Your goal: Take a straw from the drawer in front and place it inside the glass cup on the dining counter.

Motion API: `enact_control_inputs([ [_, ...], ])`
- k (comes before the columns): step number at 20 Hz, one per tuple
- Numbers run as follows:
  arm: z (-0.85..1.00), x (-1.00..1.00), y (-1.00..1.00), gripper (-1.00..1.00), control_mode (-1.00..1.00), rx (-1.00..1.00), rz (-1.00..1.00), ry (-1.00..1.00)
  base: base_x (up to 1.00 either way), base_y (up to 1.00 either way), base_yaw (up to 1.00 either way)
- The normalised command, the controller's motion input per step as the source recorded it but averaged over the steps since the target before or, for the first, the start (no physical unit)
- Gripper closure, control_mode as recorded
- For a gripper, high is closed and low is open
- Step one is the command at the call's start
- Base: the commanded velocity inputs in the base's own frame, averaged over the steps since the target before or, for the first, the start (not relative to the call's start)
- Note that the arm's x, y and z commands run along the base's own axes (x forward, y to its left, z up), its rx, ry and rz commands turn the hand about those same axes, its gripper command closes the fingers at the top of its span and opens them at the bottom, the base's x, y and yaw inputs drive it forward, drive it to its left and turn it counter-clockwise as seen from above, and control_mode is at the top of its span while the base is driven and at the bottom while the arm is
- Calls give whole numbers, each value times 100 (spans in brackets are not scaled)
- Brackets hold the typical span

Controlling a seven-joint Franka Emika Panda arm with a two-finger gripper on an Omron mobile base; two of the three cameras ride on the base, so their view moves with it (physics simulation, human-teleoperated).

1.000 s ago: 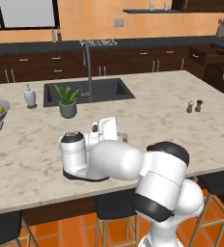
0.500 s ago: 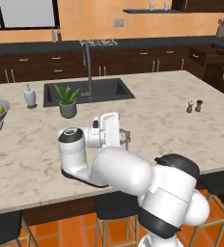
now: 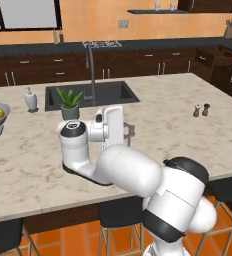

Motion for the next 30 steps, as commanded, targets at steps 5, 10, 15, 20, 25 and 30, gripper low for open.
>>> enact_control_inputs([
  [5, -35, 45, 14, 100, -100, -2, 0, 0, 0, 0, 0],
  [10, -34, 37, 5, 100, -100, -1, 0, 0, 0, 0, 0],
  [15, -27, 23, 0, 100, -100, 0, 0, 0, 0, 0, 0],
  [20, -21, 3, 0, 100, -100, 0, 0, 0, 0, 0, 0],
  [25, -23, 0, 0, 100, -100, 0, 0, 0, 0, 0, 0],
  [30, -27, 0, 0, 100, -100, 0, 0, 0, 0, 0, 0],
])
